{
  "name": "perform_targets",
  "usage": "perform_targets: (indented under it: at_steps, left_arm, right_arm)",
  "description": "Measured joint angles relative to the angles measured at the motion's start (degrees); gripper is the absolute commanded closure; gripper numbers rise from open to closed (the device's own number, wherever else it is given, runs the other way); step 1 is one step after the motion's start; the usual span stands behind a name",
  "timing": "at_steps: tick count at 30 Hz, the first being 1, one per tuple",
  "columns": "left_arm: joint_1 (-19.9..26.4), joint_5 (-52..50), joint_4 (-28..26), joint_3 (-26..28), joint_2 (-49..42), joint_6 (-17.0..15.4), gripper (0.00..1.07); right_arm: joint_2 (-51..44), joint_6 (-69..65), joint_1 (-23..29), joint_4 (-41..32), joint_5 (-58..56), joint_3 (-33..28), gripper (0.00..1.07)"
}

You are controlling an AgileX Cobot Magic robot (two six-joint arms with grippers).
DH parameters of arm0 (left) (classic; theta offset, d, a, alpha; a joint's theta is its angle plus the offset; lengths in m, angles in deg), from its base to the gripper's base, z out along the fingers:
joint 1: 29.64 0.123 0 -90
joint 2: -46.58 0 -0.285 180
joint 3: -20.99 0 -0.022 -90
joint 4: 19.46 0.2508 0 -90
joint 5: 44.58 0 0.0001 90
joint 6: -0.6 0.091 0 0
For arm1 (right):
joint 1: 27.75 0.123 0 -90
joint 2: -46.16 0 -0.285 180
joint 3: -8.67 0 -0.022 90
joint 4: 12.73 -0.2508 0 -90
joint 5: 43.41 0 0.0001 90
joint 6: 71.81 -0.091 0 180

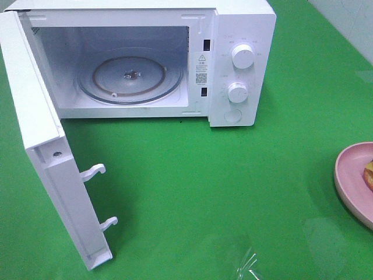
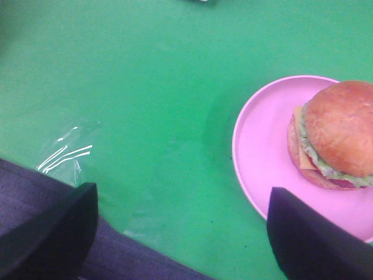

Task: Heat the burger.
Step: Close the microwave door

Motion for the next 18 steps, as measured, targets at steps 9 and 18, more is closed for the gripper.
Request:
perform_targets:
  at_steps: [9, 18]
  left_arm:
    - [0.00, 0.00, 0.00, 0.00, 0.00, 0.00, 0.06]
    - [0.00, 0.00, 0.00, 0.00, 0.00, 0.00, 0.06]
  right_arm:
    - [-10.03, 0.00, -10.94, 0.63, -0.06, 0.00, 0.31]
    - [-17.70, 0.06, -17.48, -0.69, -0.06, -1.72, 0.31]
